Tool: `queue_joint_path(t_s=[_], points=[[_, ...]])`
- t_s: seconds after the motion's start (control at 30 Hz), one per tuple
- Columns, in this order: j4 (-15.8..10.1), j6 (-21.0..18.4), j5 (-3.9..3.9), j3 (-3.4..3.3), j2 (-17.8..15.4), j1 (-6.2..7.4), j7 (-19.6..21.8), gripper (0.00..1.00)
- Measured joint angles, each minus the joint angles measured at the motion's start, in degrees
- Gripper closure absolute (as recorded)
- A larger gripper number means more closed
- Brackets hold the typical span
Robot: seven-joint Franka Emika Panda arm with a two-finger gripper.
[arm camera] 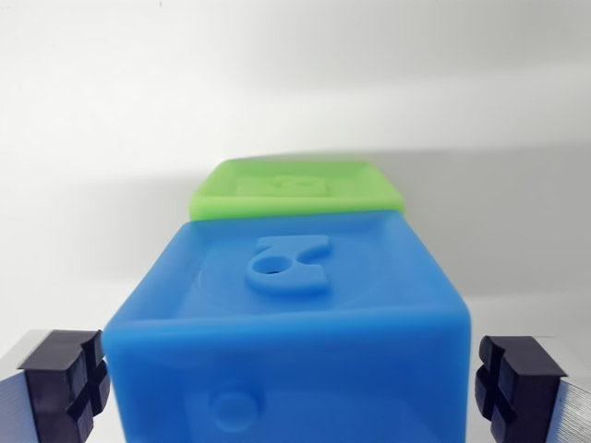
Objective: Stack cube
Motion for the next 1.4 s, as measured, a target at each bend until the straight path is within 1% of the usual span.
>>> queue_joint_path(t_s=[0.2, 0.37, 0.63, 0.83, 1.03, 1.4], points=[[-0.2, -1.4, -0.17, -0.08, -1.8, 0.00, 0.1, 0.00], [-0.4, -3.3, -0.58, -0.20, -3.9, 0.04, 0.4, 0.00], [-0.8, -7.2, -1.28, -0.32, -8.3, 0.04, 0.9, 0.00], [-0.8, -11.1, -1.77, -0.35, -12.3, 0.00, 1.2, 0.00], [-0.7, -15.3, -2.11, -0.35, -16.4, -0.05, 1.4, 0.00], [0.8, -24.0, -2.44, -0.35, -23.7, -0.09, 1.7, 0.00]])
